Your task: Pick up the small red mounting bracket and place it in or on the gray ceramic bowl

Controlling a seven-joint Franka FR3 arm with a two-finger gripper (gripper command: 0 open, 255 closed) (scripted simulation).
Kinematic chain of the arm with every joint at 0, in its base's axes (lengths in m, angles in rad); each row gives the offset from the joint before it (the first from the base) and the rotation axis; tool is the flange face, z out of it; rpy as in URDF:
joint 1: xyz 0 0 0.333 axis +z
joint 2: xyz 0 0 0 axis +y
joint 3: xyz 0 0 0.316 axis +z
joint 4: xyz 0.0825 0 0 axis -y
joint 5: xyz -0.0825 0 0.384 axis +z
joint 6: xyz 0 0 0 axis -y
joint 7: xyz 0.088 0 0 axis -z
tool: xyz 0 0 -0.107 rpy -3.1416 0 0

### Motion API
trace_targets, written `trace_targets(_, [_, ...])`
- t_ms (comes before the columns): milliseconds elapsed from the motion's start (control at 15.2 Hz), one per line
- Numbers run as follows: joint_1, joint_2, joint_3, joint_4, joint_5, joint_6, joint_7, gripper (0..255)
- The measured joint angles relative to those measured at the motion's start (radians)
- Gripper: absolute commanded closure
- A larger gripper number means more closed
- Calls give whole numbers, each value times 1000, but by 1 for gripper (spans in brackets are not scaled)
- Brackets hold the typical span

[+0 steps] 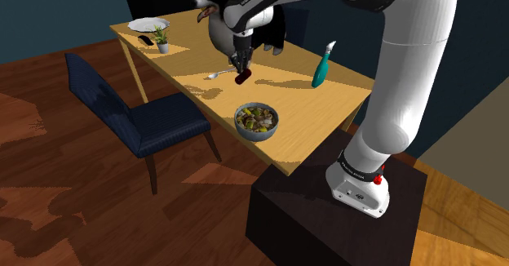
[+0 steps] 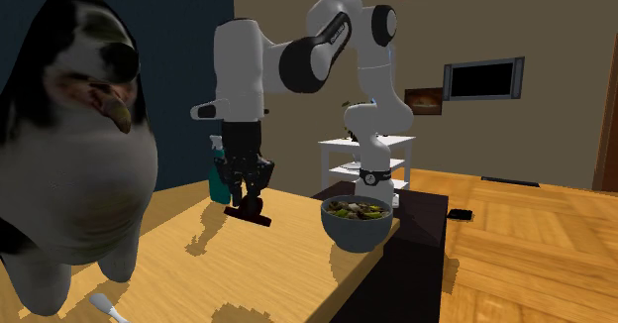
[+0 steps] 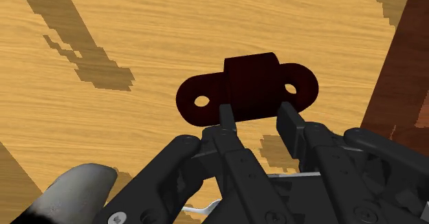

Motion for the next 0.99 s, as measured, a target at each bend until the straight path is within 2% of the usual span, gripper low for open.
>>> trace_targets(660, [3, -57, -4, 58, -12, -115, 7, 255])
trace_targets(792, [15, -99, -1, 11, -20, -109, 24, 255])
trace_targets(858, [15, -99, -1, 11, -20, -109, 24, 0])
trace_targets(990, [11, -95, -3, 4, -20, -99, 13, 0])
